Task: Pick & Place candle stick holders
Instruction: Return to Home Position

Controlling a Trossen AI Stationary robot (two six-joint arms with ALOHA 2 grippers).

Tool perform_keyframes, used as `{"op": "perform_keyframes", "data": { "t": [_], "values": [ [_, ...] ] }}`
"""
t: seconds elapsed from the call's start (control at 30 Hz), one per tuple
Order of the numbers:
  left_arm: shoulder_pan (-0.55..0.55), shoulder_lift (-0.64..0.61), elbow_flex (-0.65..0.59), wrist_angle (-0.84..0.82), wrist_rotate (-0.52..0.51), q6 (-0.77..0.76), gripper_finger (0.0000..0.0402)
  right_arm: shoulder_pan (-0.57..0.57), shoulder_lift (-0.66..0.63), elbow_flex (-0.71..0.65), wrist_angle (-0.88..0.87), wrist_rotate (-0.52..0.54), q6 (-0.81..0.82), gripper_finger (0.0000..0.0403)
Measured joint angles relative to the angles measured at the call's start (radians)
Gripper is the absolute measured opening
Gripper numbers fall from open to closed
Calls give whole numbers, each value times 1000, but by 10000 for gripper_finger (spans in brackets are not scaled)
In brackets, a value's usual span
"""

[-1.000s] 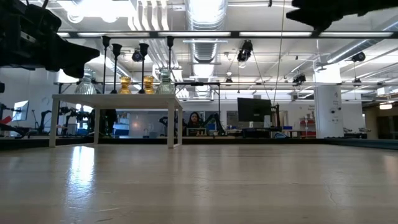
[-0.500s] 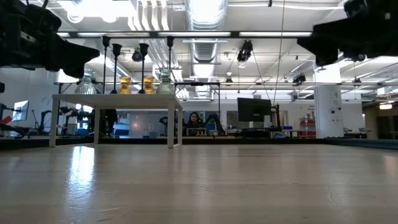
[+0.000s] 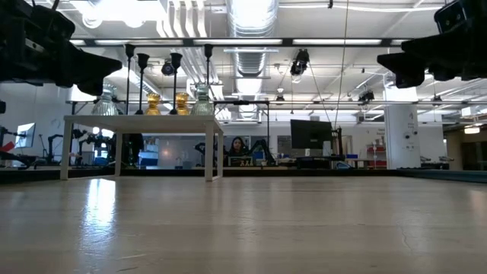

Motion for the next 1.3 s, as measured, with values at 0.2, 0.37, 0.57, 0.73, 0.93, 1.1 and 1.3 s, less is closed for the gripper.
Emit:
{"op": "perform_keyframes", "data": {
  "t": [0.2, 0.37, 0.57, 0.73, 0.93, 1.1, 1.3],
  "values": [
    [0, 0, 0, 0, 0, 0, 14, 0, -70, 0, -101, 0, -31, 265],
    [0, 0, 0, 0, 0, 0, 14, -1, -157, 0, -189, 12, 36, 265],
    [0, 1, 0, 1, 0, 0, 14, -3, -158, 0, -189, 11, -6, 265],
    [0, 2, 0, 1, -1, 0, 14, -3, -152, 0, -189, 11, 2, 265],
    [0, 2, 0, 1, -1, 0, 14, -3, -135, 0, -188, 11, -2, 265],
    [0, 2, 0, 1, -1, 0, 14, -3, -136, 0, -188, 11, -2, 265],
    [0, 2, 0, 1, -1, 0, 14, -2, -135, 0, -188, 11, -2, 265]
  ]
}}
